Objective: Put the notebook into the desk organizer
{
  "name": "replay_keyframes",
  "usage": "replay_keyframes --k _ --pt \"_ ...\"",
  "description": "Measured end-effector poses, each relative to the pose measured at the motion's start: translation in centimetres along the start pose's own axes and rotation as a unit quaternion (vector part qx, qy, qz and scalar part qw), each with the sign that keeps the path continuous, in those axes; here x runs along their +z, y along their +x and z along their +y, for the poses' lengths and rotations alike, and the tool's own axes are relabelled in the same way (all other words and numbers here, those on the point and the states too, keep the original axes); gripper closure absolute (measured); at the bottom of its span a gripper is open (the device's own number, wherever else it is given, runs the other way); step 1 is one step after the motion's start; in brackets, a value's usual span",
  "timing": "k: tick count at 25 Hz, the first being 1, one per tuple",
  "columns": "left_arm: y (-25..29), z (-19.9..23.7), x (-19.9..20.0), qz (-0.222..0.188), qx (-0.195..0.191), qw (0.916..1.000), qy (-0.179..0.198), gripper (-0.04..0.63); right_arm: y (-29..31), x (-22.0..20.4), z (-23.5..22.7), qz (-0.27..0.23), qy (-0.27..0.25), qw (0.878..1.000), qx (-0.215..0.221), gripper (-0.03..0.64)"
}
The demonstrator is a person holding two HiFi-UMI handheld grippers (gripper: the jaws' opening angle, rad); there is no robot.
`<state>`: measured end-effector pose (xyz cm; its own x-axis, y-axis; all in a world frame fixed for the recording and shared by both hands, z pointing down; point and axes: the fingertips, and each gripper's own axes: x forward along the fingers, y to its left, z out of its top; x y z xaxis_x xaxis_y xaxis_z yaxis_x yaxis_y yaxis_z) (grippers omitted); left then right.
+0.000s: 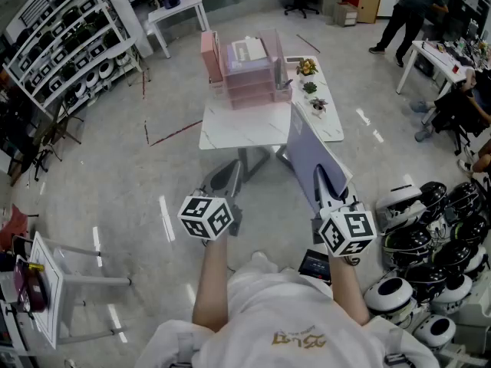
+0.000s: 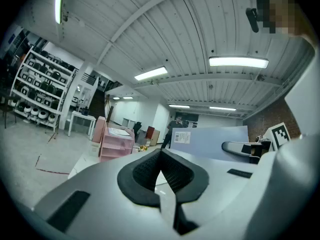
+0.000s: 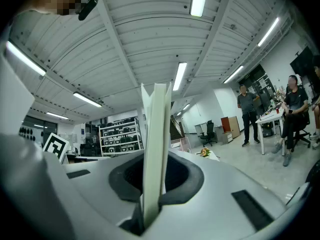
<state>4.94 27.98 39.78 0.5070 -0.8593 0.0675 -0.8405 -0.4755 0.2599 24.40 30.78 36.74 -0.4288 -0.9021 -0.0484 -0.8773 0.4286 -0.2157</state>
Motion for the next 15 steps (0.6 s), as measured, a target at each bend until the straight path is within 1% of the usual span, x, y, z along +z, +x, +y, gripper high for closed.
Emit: replay_keyframes --k 9,15 --pt "0.1 -0.2 0.3 0.0 0.0 1.0 0.007 0.583 -0.1 0.4 0.0 -0.006 -0.003 1.0 0.003 0.577" --pt "0.7 0.8 1.1 -0.006 0.006 0.9999 0.012 0.583 1.1 1.2 -0.1 -0.015 -0.001 1.0 0.011 0.577"
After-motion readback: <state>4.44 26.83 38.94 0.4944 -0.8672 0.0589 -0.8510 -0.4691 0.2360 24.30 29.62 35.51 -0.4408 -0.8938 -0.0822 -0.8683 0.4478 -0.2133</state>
